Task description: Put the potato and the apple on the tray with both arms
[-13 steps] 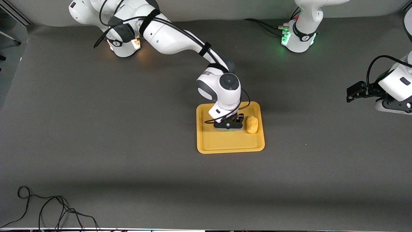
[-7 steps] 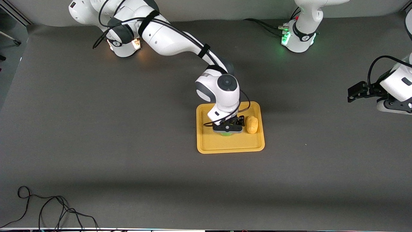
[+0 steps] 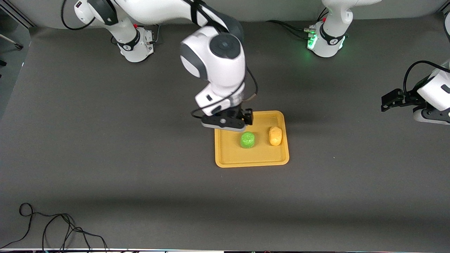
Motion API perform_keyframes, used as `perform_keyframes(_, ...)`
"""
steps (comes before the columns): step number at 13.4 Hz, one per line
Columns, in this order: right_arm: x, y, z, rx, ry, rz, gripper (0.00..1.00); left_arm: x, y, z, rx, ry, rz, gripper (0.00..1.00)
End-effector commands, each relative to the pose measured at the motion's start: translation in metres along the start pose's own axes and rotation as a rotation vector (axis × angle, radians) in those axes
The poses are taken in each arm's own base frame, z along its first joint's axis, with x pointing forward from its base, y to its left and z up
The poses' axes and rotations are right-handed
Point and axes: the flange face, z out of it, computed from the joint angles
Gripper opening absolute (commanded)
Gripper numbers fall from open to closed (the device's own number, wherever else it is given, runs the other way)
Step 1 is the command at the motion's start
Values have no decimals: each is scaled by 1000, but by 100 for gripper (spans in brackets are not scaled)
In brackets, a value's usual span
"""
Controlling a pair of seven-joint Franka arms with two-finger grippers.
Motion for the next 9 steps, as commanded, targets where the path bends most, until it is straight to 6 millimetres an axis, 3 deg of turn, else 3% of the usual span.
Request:
perform_keyframes(1, 21, 70, -36, -54, -59, -100, 100, -5, -1, -8, 5, 0, 13, 100)
perform_keyframes(6, 64, 241, -83, -25, -102, -178, 100, -5, 0, -8, 5, -1, 14, 100)
perform_keyframes(9, 84, 334, -83, -4, -140, -224, 100, -5, 0, -8, 7, 0, 11, 100)
